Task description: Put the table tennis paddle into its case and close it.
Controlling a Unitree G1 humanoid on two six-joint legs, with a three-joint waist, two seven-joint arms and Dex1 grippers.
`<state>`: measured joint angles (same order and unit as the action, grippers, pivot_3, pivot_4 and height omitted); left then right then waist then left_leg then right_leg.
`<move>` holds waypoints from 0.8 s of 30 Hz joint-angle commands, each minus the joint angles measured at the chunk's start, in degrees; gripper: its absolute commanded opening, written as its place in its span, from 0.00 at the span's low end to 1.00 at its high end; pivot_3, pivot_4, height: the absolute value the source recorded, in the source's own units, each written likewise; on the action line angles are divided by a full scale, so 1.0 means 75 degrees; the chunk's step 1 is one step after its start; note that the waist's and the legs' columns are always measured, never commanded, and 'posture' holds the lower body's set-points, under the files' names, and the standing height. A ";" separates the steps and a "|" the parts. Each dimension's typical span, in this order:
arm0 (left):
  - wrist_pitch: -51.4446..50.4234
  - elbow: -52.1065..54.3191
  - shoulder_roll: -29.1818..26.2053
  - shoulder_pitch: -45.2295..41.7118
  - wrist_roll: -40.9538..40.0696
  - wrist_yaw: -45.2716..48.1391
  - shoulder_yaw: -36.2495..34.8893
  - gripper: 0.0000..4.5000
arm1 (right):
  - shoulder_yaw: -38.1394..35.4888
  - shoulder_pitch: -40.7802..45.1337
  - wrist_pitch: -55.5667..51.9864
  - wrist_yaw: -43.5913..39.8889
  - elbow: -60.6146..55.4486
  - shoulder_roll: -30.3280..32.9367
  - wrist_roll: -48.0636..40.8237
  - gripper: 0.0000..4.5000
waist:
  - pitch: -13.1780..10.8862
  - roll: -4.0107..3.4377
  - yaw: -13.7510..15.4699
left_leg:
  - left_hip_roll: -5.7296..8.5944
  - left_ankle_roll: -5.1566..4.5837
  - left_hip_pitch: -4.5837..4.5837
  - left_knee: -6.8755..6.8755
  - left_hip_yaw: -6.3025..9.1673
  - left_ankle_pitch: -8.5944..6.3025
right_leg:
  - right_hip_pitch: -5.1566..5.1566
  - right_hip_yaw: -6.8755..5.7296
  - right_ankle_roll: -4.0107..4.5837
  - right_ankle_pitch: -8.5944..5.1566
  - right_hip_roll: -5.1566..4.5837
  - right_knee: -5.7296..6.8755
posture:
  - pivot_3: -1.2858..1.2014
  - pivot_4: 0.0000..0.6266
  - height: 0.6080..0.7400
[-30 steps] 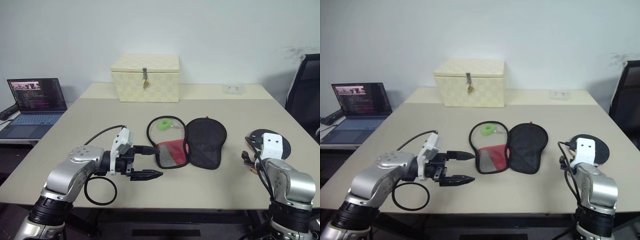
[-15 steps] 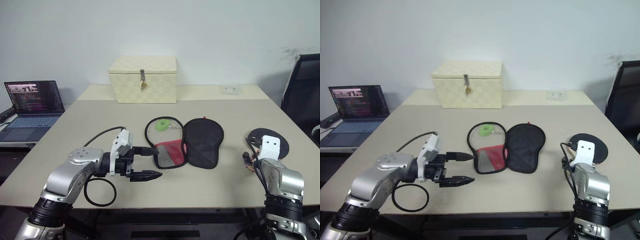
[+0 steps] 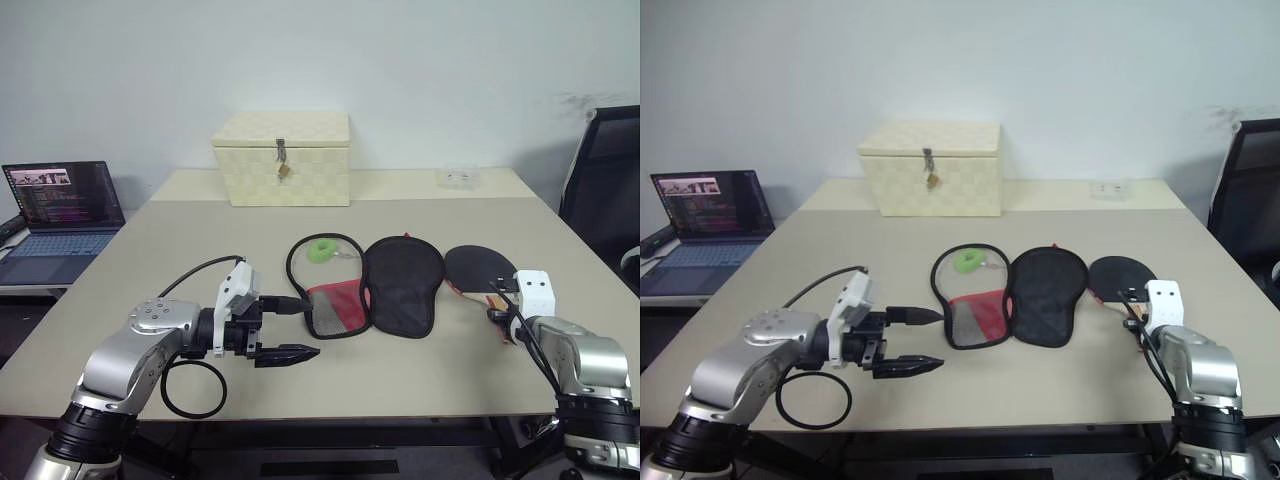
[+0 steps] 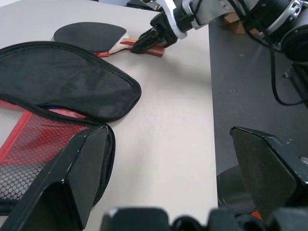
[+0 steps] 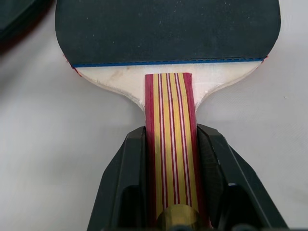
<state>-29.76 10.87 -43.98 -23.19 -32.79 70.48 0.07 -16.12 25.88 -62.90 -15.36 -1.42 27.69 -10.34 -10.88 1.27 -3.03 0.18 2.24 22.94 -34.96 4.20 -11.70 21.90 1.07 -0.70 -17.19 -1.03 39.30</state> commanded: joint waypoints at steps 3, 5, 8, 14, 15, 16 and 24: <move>0.0062 0.0026 -0.0065 -0.0229 -0.0002 0.0046 -0.0073 0.99 | 0.0068 -0.0293 -0.0556 -0.0449 -0.0089 0.0506 -0.0249 0.41 | 0.0000 0.0000 0.0049 | 0.0004 0.0000 0.0000 0.0000 0.0008 0.0000 | -0.0012 -0.0005 -0.0005 -0.0002 0.0000 -0.0013 | 0.52 0.24 1.00; 0.0070 -0.0002 -0.0051 -0.0260 0.0012 0.0066 -0.0049 0.99 | 0.0154 -0.0273 -0.0554 -0.0503 -0.0071 0.0589 -0.0284 0.53 | 0.0000 0.0001 0.0077 | 0.0003 0.0000 0.0000 -0.0001 0.0017 0.0000 | -0.0022 -0.0007 -0.0007 -0.0002 0.0000 -0.0028 | 0.52 0.24 1.00; 0.0081 -0.0023 -0.0029 -0.0289 0.0022 0.0074 -0.0032 0.99 | 0.0090 0.0006 -0.0456 -0.0384 0.0194 0.0434 -0.0327 0.65 | 0.0001 0.0001 0.0066 | 0.0004 0.0000 -0.0001 -0.0001 0.0014 0.0000 | -0.0022 -0.0007 -0.0008 -0.0001 0.0000 -0.0031 | 0.52 0.24 1.00; 0.0087 -0.0018 -0.0043 -0.0285 0.0018 0.0065 -0.0042 0.99 | 0.0039 0.0630 -0.0048 -0.0108 0.1109 0.0068 -0.0274 0.65 | 0.0006 0.0010 -0.0045 | 0.0001 0.0001 -0.0018 -0.0006 -0.0009 0.0001 | -0.0028 -0.0003 -0.0016 0.0000 0.0007 -0.0031 | 0.52 0.24 1.00; 0.0082 0.0003 -0.0054 -0.0263 0.0010 0.0060 -0.0055 0.99 | 0.0047 0.0676 -0.0010 -0.0079 0.1209 0.0033 -0.0269 0.65 | 0.0008 0.0014 -0.0049 | 0.0000 0.0001 -0.0022 -0.0008 -0.0011 0.0001 | -0.0030 0.0000 -0.0017 0.0001 0.0009 -0.0031 | 0.52 0.24 1.00; 0.0075 0.0034 -0.0066 -0.0235 0.0000 0.0048 -0.0073 0.99 | 0.0056 0.0711 0.0015 -0.0046 0.1291 -0.0003 -0.0266 0.61 | 0.0010 0.0018 -0.0048 | -0.0002 0.0001 -0.0024 -0.0010 -0.0012 0.0002 | -0.0033 0.0001 -0.0018 0.0002 0.0011 -0.0032 | 0.52 0.24 1.00; 0.0019 0.0195 -0.0121 -0.0072 -0.0053 -0.0049 -0.0179 0.99 | 0.0112 0.0771 0.0269 0.0241 0.1284 -0.0137 -0.0191 0.24 | 0.0018 0.0030 -0.0055 | -0.0032 0.0001 -0.0027 -0.0012 -0.0019 0.0001 | -0.0035 0.0009 -0.0020 0.0003 0.0019 -0.0033 | 0.52 0.24 1.00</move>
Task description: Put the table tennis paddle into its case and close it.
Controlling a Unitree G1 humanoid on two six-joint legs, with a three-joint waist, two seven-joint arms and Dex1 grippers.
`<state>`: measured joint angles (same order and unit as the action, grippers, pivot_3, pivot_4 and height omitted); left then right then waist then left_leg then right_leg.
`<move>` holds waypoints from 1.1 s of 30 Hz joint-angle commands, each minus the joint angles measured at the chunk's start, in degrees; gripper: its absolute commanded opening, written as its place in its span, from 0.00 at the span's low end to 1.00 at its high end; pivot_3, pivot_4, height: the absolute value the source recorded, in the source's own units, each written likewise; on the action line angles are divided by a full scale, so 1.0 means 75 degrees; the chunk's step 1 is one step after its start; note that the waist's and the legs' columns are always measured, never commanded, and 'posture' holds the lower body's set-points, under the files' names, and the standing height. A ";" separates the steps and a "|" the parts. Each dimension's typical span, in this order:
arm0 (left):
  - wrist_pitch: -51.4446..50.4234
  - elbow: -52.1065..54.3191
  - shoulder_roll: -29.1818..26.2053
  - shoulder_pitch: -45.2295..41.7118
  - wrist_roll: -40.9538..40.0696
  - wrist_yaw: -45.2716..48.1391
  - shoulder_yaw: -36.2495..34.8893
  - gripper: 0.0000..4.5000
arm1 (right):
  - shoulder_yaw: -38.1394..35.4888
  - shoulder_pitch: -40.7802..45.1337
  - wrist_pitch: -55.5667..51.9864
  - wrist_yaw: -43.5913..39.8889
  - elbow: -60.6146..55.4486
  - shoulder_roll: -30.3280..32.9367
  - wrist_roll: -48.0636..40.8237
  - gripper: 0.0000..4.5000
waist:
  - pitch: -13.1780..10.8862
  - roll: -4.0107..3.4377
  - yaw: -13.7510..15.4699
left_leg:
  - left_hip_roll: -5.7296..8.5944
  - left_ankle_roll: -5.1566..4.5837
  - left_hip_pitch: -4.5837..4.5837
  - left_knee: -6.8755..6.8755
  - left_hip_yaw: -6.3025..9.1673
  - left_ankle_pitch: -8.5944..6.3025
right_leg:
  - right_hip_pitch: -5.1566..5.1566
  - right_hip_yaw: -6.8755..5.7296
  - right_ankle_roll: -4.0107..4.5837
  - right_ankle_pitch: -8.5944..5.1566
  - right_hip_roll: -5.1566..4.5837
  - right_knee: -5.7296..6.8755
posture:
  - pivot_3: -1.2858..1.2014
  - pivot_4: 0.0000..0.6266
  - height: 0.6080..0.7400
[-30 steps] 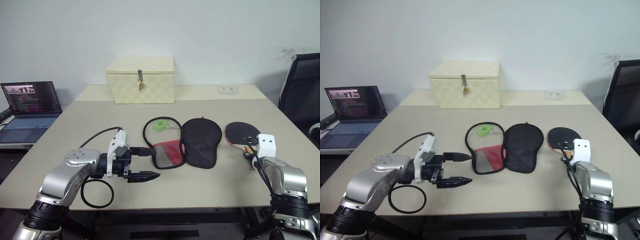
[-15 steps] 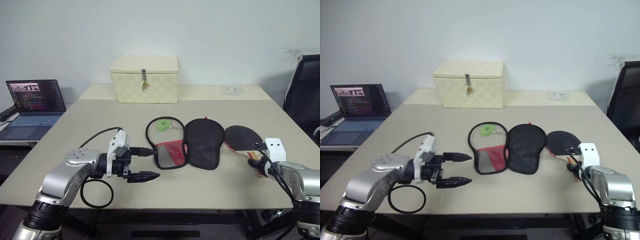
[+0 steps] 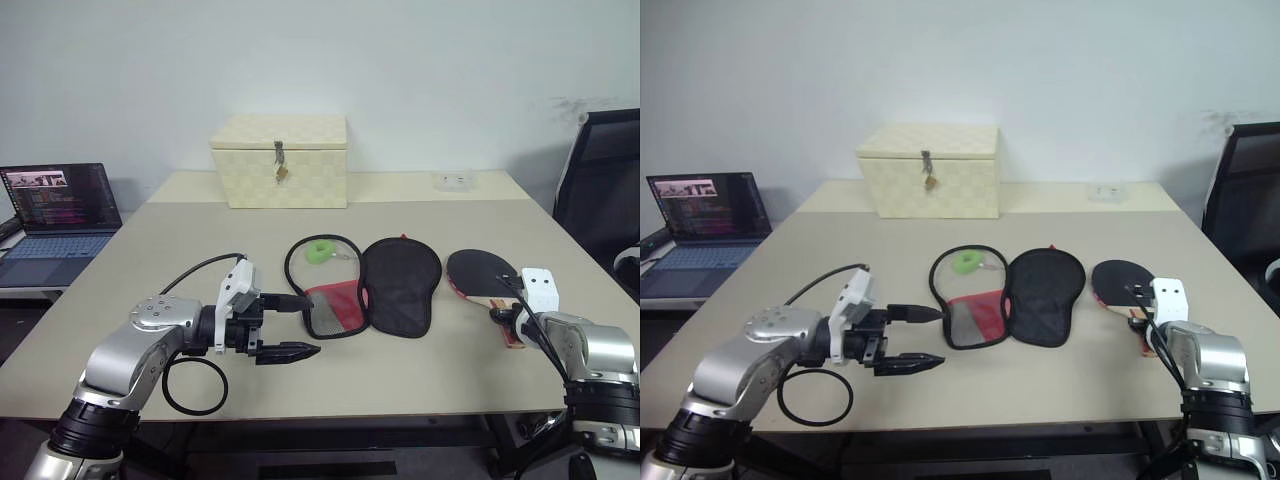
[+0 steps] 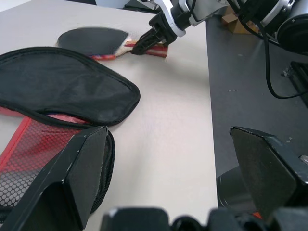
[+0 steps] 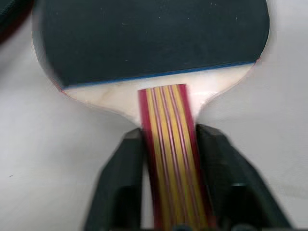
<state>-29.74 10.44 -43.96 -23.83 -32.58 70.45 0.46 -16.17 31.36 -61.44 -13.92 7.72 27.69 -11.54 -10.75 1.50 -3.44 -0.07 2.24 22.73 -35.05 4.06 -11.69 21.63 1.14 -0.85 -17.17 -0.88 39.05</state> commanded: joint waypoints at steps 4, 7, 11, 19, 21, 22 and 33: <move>-0.0307 0.0360 -0.0180 0.0104 -0.0432 -0.0029 -0.0472 0.99 | -0.0092 0.0367 0.0024 0.0176 -0.0379 -0.0105 -0.0127 0.24 | -0.0001 -0.0002 -0.0004 | -0.0007 0.0000 -0.0004 0.0000 -0.0012 0.0000 | 0.0002 0.0011 0.0000 0.0004 0.0005 0.0000 | 0.52 0.24 1.00; -0.0374 0.0406 -0.0241 0.0173 -0.0544 0.0011 -0.0595 0.99 | -0.0292 0.0711 -0.0365 0.0321 -0.0943 -0.0194 -0.0316 0.24 | -0.0016 -0.0026 -0.0002 | -0.0009 0.0000 0.0010 0.0001 -0.0015 0.0000 | 0.0021 0.0015 0.0000 0.0004 0.0009 0.0004 | 0.52 0.24 1.00; -0.0379 0.0418 -0.0294 0.0218 -0.0610 0.0034 -0.0649 0.99 | -0.0316 0.1187 -0.1058 0.0602 -0.1868 -0.0720 -0.0592 0.24 | -0.0028 -0.0047 0.0000 | -0.0008 0.0000 0.0050 0.0015 -0.0030 0.0000 | 0.0080 0.0030 0.0035 0.0023 0.0011 0.0017 | 0.52 0.24 1.00; -0.0317 0.0438 -0.0198 0.0155 -0.0571 0.0011 -0.0508 0.99 | 0.0049 0.1547 -0.0782 0.1777 -0.2360 -0.2261 -0.0185 0.24 | -0.0030 -0.0049 0.0050 | -0.0009 0.0000 0.0079 0.0020 -0.0001 -0.0001 | 0.0089 0.0018 0.0042 0.0021 0.0010 0.0001 | 0.52 0.24 1.00; -0.0314 0.0474 -0.0187 0.0161 -0.0566 0.0000 -0.0490 0.99 | 0.0057 0.1559 -0.0455 0.2010 -0.2291 -0.2251 0.0010 0.24 | -0.0031 -0.0050 0.0101 | 0.0002 0.0001 0.0088 0.0016 0.0004 0.0000 | 0.0095 0.0012 0.0041 0.0021 0.0007 0.0004 | 0.52 0.24 1.00; -0.0318 0.0502 -0.0191 0.0182 -0.0574 -0.0005 -0.0501 0.99 | 0.0135 0.1545 -0.0129 0.2019 -0.2169 -0.1992 0.0193 0.24 | -0.0031 -0.0050 0.0128 | 0.0010 0.0001 0.0091 0.0014 0.0009 0.0000 | 0.0095 0.0006 0.0040 0.0022 0.0007 0.0003 | 0.52 0.24 1.00; -0.0269 0.0509 -0.0201 0.0233 -0.0549 0.0002 -0.0529 0.99 | -0.0089 0.2113 0.0729 0.1477 -0.1152 -0.0581 0.0125 0.24 | -0.0033 -0.0054 0.0125 | 0.0035 -0.0001 0.0097 0.0013 0.0006 0.0000 | 0.0095 -0.0010 0.0023 0.0018 -0.0021 0.0000 | 0.52 0.24 1.00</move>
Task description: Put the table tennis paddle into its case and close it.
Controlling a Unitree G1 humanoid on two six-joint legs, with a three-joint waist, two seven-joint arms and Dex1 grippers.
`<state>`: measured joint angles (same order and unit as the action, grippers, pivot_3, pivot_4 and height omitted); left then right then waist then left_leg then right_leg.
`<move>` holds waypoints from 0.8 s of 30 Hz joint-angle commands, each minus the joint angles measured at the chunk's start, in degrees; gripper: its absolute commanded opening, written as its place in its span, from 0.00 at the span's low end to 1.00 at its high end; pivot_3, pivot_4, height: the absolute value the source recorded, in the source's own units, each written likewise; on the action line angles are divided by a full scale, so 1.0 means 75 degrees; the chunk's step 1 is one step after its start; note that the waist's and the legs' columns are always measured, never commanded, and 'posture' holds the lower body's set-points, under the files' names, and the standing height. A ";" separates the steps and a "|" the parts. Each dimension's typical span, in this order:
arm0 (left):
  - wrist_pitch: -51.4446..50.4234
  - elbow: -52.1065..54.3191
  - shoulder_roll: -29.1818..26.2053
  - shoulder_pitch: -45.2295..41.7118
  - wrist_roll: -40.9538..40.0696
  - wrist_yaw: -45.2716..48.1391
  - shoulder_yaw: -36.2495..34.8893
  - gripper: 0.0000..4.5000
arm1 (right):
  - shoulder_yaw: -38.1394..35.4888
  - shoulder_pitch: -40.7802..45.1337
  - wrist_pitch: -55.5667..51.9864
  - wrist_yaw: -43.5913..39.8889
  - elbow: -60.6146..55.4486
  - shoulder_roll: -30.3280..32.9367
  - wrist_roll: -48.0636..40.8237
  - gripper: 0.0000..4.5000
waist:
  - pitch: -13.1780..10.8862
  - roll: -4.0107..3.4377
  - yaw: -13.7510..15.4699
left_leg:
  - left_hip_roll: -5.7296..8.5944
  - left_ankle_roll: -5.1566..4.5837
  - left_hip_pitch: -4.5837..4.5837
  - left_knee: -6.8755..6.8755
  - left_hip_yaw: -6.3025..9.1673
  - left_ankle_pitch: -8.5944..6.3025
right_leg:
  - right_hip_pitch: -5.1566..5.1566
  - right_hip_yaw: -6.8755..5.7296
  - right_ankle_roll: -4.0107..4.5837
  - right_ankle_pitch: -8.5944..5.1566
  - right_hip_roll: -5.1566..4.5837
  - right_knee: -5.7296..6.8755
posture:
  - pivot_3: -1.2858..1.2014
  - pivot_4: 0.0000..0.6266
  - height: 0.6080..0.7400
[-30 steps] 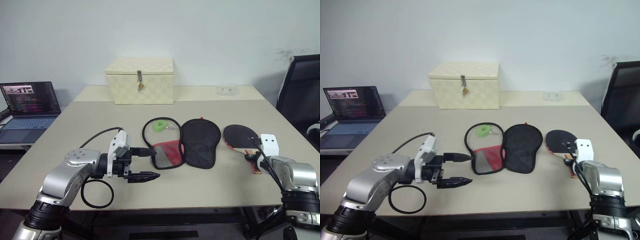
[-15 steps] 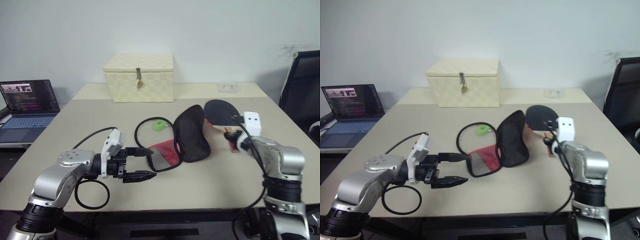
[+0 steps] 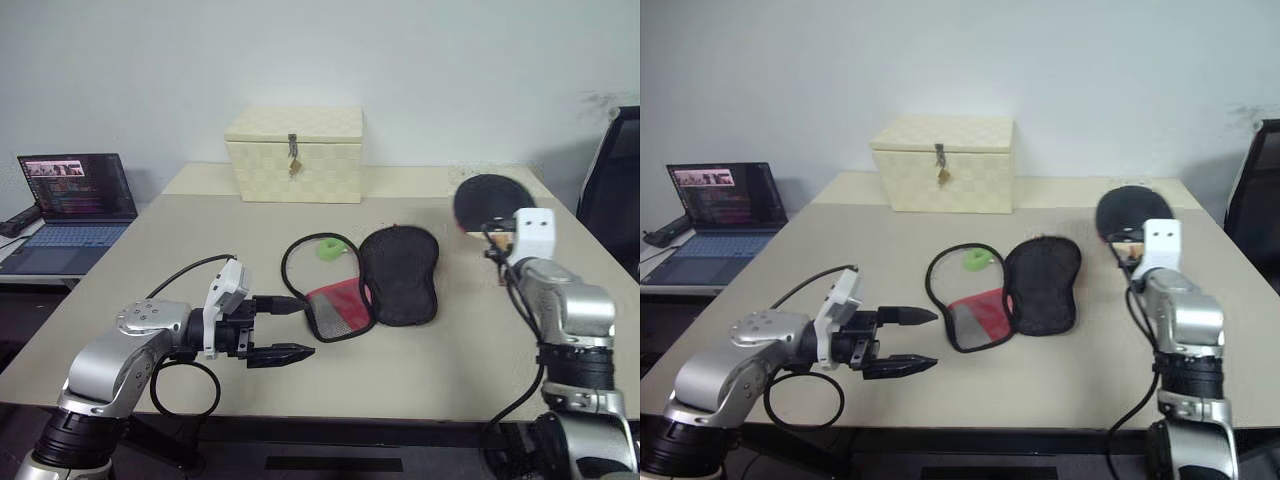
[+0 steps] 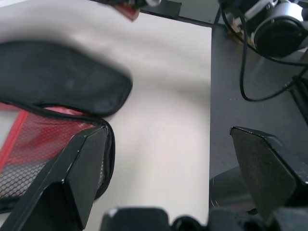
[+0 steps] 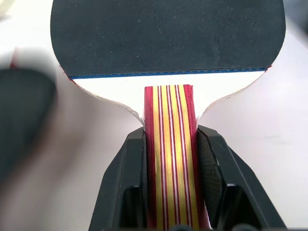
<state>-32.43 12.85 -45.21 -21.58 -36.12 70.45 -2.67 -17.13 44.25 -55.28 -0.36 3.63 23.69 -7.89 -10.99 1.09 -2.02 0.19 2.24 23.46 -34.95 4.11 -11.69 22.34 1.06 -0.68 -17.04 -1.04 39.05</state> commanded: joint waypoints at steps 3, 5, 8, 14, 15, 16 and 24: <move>0.0107 0.0132 -0.0063 -0.0122 -0.0093 0.0058 -0.0144 0.99 | 0.0145 0.0332 -0.1262 -0.0436 -0.1550 -0.0670 -0.0900 0.24 | -0.0001 -0.0001 -0.0207 | -0.0022 0.0000 -0.0008 0.0003 0.0001 0.0000 | 0.0000 0.0002 0.0014 -0.0004 0.0006 0.0011 | 0.52 0.24 1.00; 0.0128 0.0078 -0.0075 -0.0175 -0.0092 0.0078 -0.0178 0.99 | 0.0115 0.0229 -0.1924 -0.0236 -0.2151 -0.1292 -0.1105 0.24 | -0.0001 -0.0003 -0.0251 | -0.0046 0.0000 -0.0012 0.0005 0.0002 0.0000 | 0.0001 0.0004 0.0024 0.0000 0.0028 0.0016 | 0.52 0.24 1.00; 0.0179 0.0000 -0.0105 -0.0223 -0.0041 0.0102 -0.0188 0.99 | 0.0108 0.0124 -0.2524 0.0144 -0.2757 -0.2179 -0.1139 0.24 | -0.0003 -0.0006 -0.0210 | -0.0073 0.0001 -0.0012 0.0002 0.0015 0.0001 | 0.0002 0.0005 0.0034 0.0001 0.0055 0.0024 | 0.52 0.24 1.00; 0.0209 -0.0012 -0.0106 -0.0237 0.0006 0.0080 -0.0156 0.99 | 0.0663 -0.0471 -0.2289 0.0513 -0.2687 -0.3242 -0.0929 0.24 | -0.0002 -0.0003 -0.0064 | -0.0071 0.0002 -0.0005 -0.0003 0.0024 0.0001 | -0.0002 -0.0001 0.0040 0.0002 0.0062 0.0010 | 0.52 0.24 1.00; 0.0213 -0.0013 -0.0105 -0.0238 0.0014 0.0076 -0.0149 0.99 | 0.0756 -0.0549 -0.2206 0.0502 -0.2605 -0.3282 -0.0894 0.24 | -0.0002 -0.0003 -0.0059 | -0.0069 0.0002 -0.0005 -0.0003 0.0023 0.0001 | -0.0003 0.0001 0.0040 0.0002 0.0062 0.0008 | 0.52 0.24 1.00; 0.0214 -0.0008 -0.0106 -0.0233 0.0020 0.0072 -0.0150 0.99 | 0.0841 -0.0603 -0.2110 0.0489 -0.2510 -0.3298 -0.0852 0.24 | -0.0002 -0.0004 -0.0059 | -0.0065 0.0002 -0.0004 -0.0003 0.0020 0.0001 | -0.0002 0.0001 0.0040 0.0002 0.0062 0.0007 | 0.52 0.24 1.00; 0.0230 0.0017 -0.0157 -0.0185 0.0059 0.0050 -0.0194 0.99 | 0.1269 -0.0552 -0.1018 0.0355 -0.1295 -0.3090 -0.0537 0.24 | -0.0002 -0.0004 -0.0062 | -0.0074 0.0002 -0.0004 -0.0002 0.0016 0.0001 | 0.0002 -0.0003 0.0043 0.0005 0.0063 0.0009 | 0.52 0.24 1.00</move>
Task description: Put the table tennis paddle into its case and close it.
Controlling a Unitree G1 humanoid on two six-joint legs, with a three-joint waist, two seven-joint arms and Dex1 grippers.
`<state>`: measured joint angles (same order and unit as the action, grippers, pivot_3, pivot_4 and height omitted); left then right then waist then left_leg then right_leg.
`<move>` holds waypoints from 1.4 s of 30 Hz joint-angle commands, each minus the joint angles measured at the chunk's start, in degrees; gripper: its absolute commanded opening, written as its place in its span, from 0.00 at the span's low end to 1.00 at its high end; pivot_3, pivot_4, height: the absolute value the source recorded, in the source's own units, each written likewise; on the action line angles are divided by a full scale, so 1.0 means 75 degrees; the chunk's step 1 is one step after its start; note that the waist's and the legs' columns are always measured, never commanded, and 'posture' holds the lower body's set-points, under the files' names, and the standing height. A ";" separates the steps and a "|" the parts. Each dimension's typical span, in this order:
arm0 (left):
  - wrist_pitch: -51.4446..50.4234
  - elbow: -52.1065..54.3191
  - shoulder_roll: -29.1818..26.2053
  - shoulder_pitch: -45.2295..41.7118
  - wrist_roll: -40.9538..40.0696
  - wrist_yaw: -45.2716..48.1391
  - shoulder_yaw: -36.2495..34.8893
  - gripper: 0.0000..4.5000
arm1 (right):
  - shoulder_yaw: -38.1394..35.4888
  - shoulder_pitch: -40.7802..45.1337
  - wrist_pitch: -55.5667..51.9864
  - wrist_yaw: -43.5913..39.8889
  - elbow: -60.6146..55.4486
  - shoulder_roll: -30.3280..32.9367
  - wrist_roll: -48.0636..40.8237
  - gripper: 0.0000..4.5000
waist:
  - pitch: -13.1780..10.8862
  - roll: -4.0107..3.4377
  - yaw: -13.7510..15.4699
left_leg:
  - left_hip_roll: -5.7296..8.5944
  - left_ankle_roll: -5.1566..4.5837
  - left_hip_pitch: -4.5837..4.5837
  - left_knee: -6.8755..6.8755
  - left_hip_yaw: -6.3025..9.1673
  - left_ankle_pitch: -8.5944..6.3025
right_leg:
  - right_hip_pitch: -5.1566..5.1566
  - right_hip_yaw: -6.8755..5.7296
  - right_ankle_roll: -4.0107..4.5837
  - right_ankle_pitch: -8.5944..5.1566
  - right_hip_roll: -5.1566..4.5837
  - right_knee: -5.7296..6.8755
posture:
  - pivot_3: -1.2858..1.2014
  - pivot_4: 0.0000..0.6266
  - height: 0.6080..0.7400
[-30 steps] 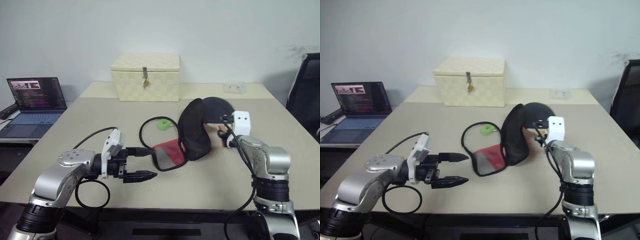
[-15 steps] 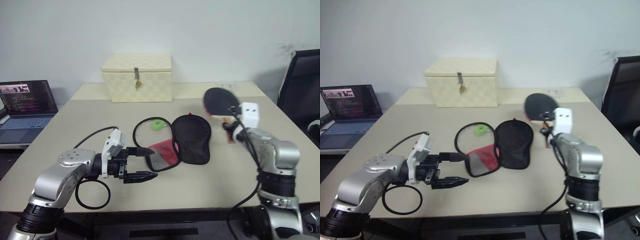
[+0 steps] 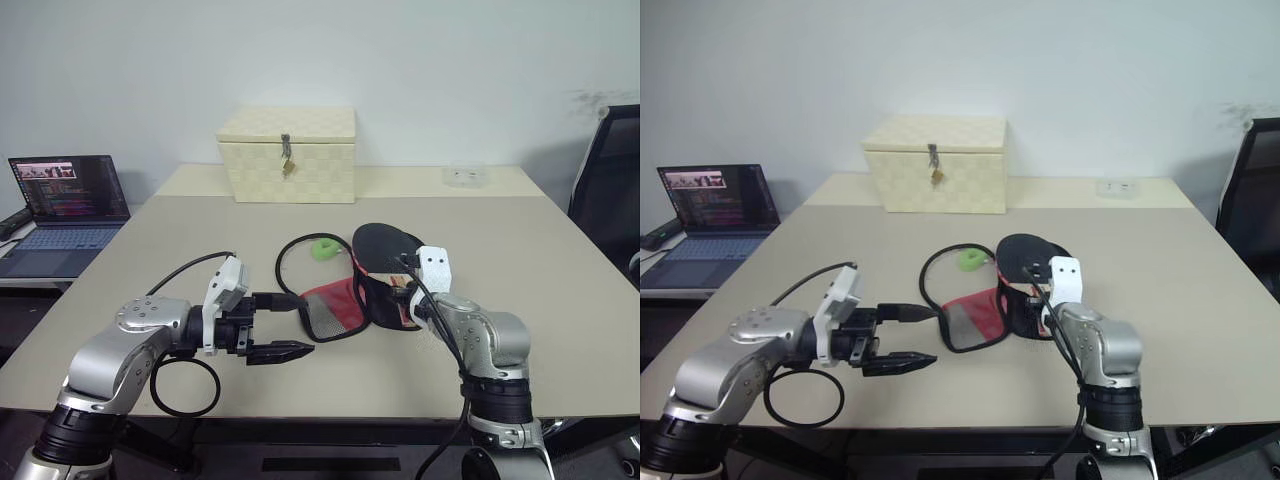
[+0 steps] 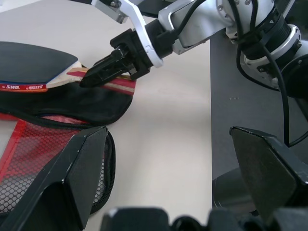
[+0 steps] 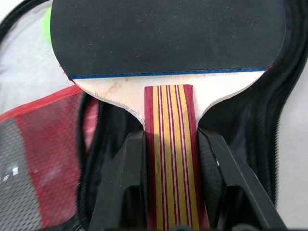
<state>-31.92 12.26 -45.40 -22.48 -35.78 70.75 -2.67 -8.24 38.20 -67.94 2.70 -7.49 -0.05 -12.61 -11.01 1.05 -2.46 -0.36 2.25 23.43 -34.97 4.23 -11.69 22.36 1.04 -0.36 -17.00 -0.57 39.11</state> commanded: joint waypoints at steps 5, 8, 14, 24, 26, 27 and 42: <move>0.0161 0.0122 -0.0135 -0.0030 0.0034 -0.0030 -0.0214 0.99 | 0.0171 0.0321 0.1130 -0.0070 0.0770 0.0108 0.0220 0.24 | 0.0000 0.0000 -0.0012 | -0.0015 0.0000 -0.0001 0.0000 -0.0001 0.0000 | 0.0001 0.0001 0.0008 0.0005 0.0016 0.0000 | 0.52 0.24 1.00; 0.0170 0.0127 -0.0137 0.0003 0.0055 -0.0044 -0.0223 0.99 | 0.0187 0.0317 0.1329 -0.0019 0.1038 0.0054 0.0311 0.24 | 0.0000 0.0000 -0.0013 | -0.0019 0.0000 -0.0001 0.0000 -0.0001 0.0000 | 0.0001 0.0001 0.0010 0.0005 0.0021 0.0000 | 0.52 0.24 1.00; 0.0167 0.0173 -0.0109 0.0055 0.0076 -0.0095 -0.0210 0.99 | 0.0118 0.0432 0.1780 0.0253 0.1462 -0.0099 0.0453 0.40 | 0.0000 0.0000 -0.0013 | -0.0020 0.0000 -0.0002 0.0000 -0.0001 0.0000 | 0.0001 0.0002 0.0012 0.0007 0.0023 0.0001 | 0.52 0.24 1.00; -0.0011 0.0152 -0.0089 0.0209 0.0139 -0.0549 -0.0308 0.99 | 0.1238 -0.0026 0.1321 -0.1037 -0.0489 0.1036 0.0378 0.98 | 0.0000 0.0000 -0.0012 | -0.0020 0.0000 -0.0001 0.0000 -0.0001 0.0000 | 0.0002 0.0003 0.0012 0.0006 0.0023 -0.0003 | 0.52 0.24 1.00; -0.0069 -0.0081 -0.0018 0.0188 0.0190 -0.0873 -0.0414 0.99 | 0.1051 -0.0160 0.1063 -0.1739 -0.1174 0.1606 -0.0072 0.98 | 0.0001 0.0001 0.0011 | -0.0018 0.0000 0.0000 0.0000 0.0003 0.0000 | 0.0001 0.0003 0.0011 0.0006 0.0023 -0.0005 | 0.52 0.24 1.00; -0.0051 -0.0226 -0.0003 0.0182 0.0259 -0.1009 -0.0440 0.99 | 0.0990 -0.0202 0.0995 -0.2103 -0.1447 0.1900 -0.0291 0.98 | 0.0001 0.0001 0.0026 | -0.0018 0.0000 -0.0001 -0.0001 0.0005 0.0000 | -0.0002 0.0002 0.0011 0.0006 0.0023 -0.0006 | 0.52 0.24 1.00; 0.1687 -0.4000 0.0248 -0.0799 0.2420 -0.1183 0.0406 0.19 | 0.0024 -0.0566 0.0892 -0.5276 -0.2770 0.4695 -0.2825 0.99 | 0.0001 0.0002 0.0070 | -0.0028 -0.0001 -0.0008 -0.0004 -0.0007 -0.0001 | -0.0004 -0.0011 0.0013 0.0007 0.0032 -0.0005 | 0.52 0.24 1.00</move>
<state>-21.07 -16.07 -43.36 -26.71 -19.23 61.92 0.29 -6.79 34.05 -61.27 -35.94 -25.64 34.37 -31.77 -11.01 1.07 -1.94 -0.57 2.24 23.37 -35.00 4.17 -11.69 22.33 0.95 -0.27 -16.95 -0.33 39.08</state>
